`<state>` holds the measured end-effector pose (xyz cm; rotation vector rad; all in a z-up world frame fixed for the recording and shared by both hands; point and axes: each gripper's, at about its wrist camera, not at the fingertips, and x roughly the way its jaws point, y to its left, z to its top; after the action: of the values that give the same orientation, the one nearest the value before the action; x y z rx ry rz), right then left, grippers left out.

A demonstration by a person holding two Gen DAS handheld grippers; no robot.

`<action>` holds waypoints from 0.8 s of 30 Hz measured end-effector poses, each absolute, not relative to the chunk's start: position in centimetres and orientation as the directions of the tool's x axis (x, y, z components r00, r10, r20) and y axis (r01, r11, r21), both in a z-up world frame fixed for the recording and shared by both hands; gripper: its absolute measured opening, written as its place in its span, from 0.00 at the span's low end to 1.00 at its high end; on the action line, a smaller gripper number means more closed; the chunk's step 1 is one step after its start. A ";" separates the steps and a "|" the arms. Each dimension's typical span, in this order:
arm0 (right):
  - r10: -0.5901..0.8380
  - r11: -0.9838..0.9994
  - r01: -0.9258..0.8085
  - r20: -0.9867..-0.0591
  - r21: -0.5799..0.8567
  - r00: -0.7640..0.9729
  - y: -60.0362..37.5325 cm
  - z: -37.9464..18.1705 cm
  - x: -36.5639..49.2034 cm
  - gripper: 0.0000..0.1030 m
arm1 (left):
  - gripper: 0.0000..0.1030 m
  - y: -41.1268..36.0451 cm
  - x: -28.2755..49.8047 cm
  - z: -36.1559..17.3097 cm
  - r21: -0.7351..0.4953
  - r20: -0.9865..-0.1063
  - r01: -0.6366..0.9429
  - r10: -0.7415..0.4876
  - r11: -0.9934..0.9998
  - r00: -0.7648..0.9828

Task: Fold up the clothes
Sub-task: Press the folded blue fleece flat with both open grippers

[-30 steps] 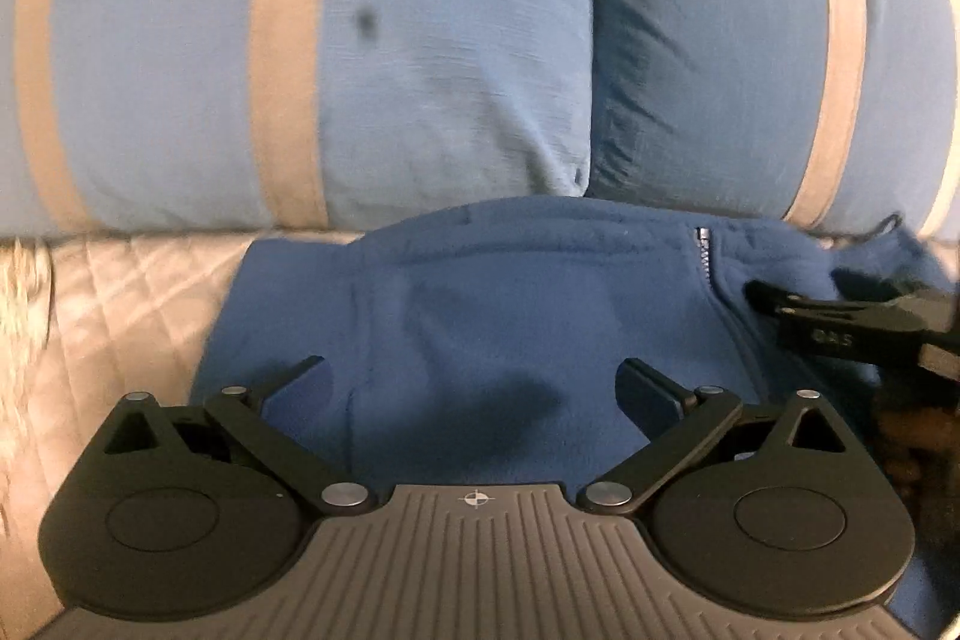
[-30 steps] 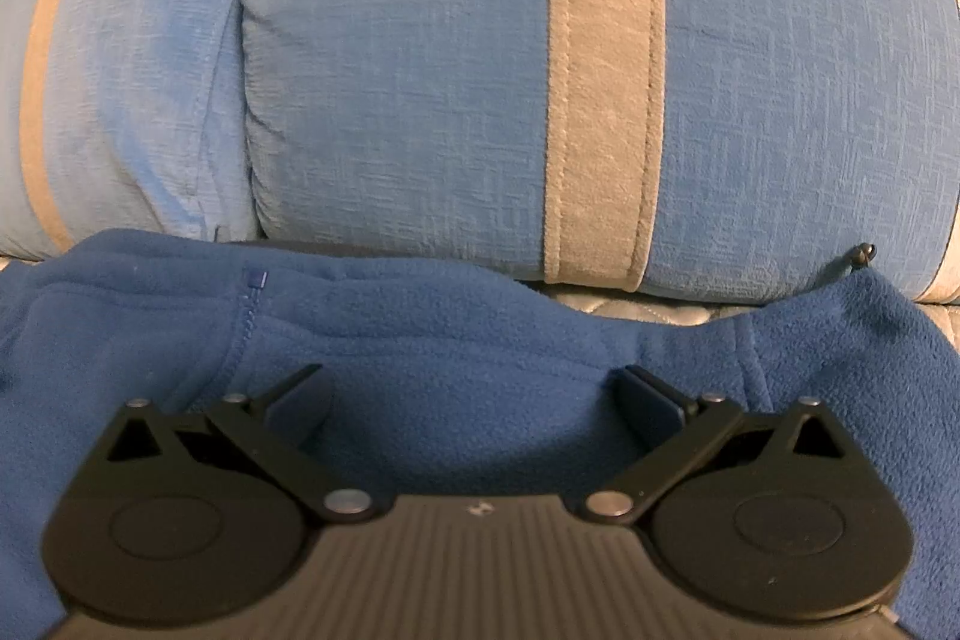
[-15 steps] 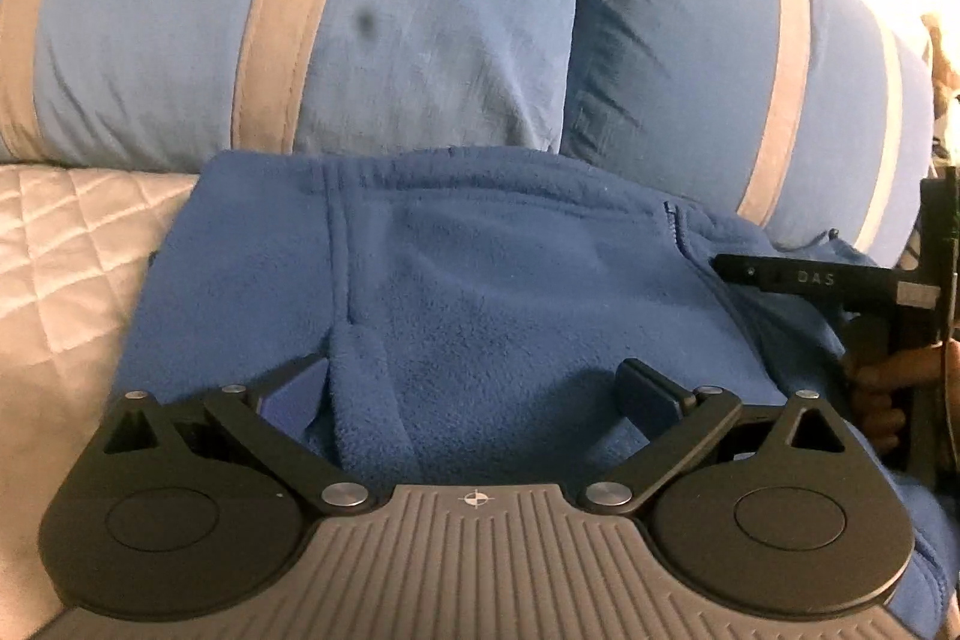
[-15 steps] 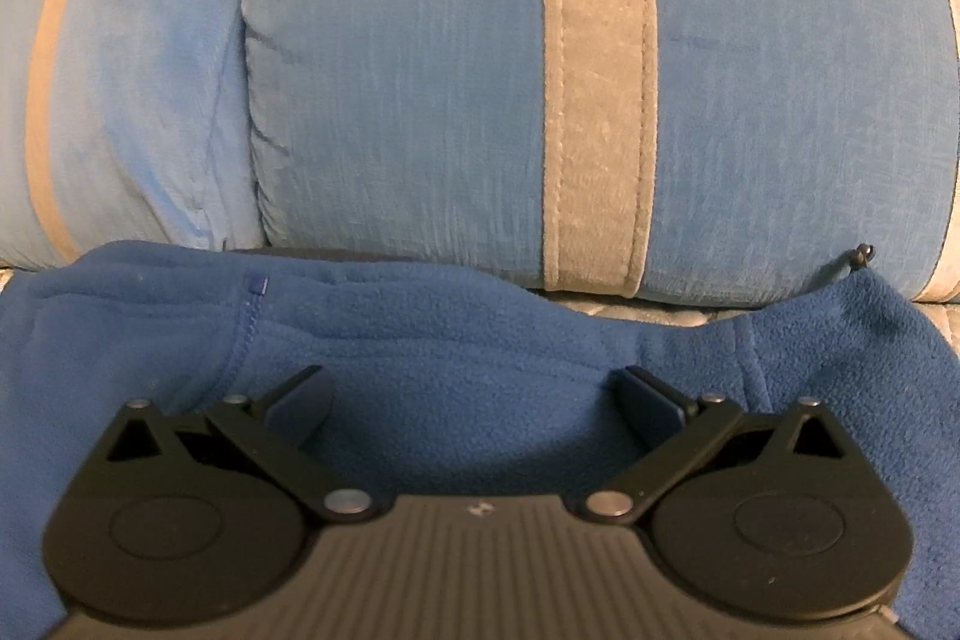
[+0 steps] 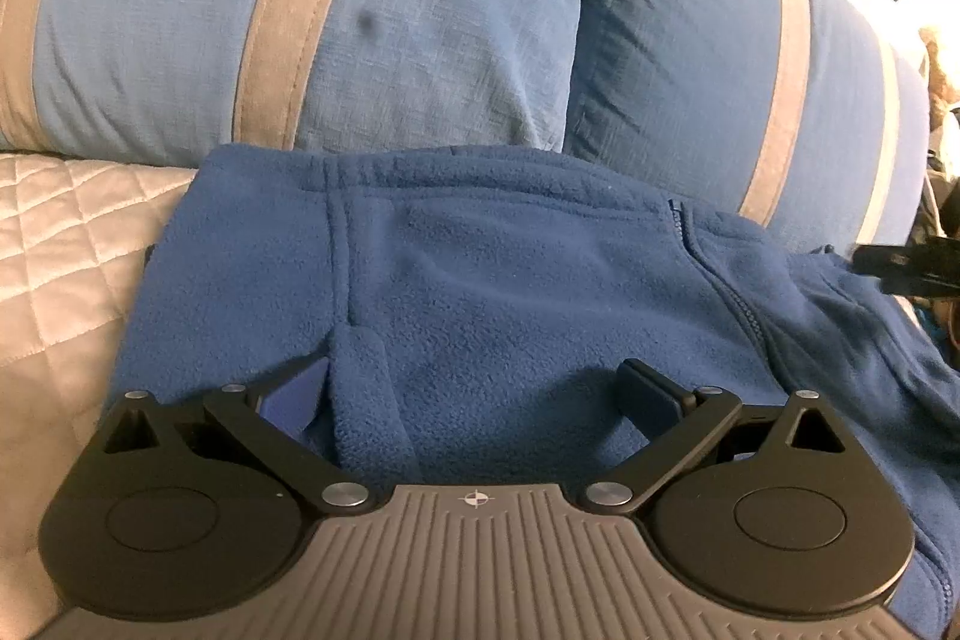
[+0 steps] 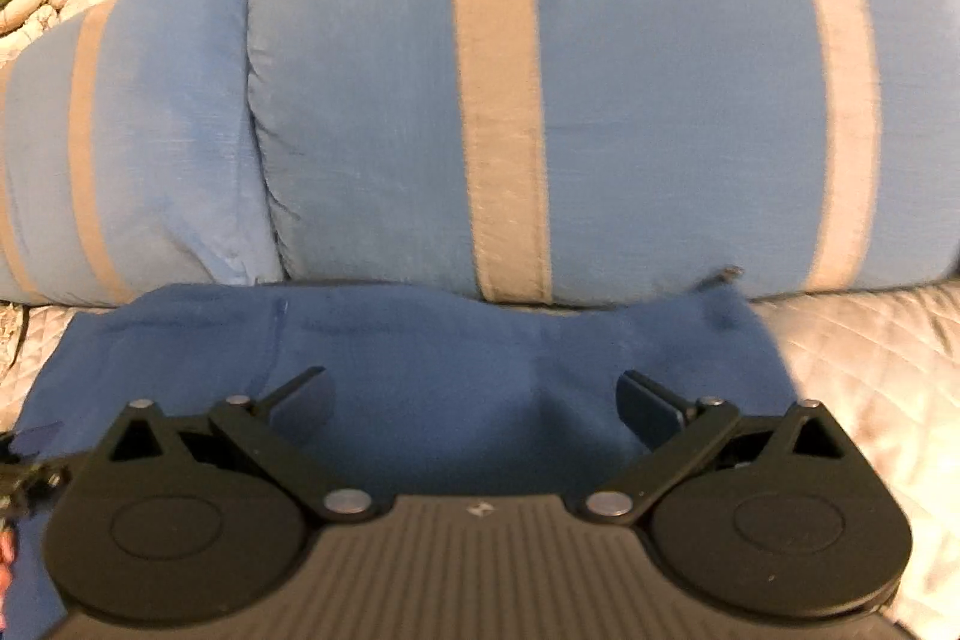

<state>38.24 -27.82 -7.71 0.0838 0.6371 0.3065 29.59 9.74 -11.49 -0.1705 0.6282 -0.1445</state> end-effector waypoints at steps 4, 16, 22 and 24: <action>0.297 0.955 -0.237 -0.581 0.179 0.758 -29.0 -7.9 36.2 1.00 | 0.99 9.7 29.6 -11.4 -0.199 -0.570 0.080 -0.182 0.977 0.802; 0.334 0.940 -0.219 -0.592 0.260 0.733 -30.9 -13.4 37.1 0.98 | 0.98 9.9 29.2 -11.3 -0.202 -0.546 0.073 -0.174 0.977 0.820; 0.334 0.940 -0.217 -0.584 0.263 0.739 -31.0 -13.4 36.9 0.98 | 0.95 9.9 29.1 -11.3 -0.191 -0.542 0.062 -0.158 0.980 0.826; 0.340 0.938 -0.217 -0.579 0.272 0.741 -31.2 -13.4 36.7 0.99 | 0.95 10.0 29.0 -11.2 -0.193 -0.539 0.062 -0.159 0.979 0.827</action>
<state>36.74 -31.16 -13.41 0.1916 0.6695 0.3073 29.02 10.00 -11.23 -0.1702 0.5852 -0.1180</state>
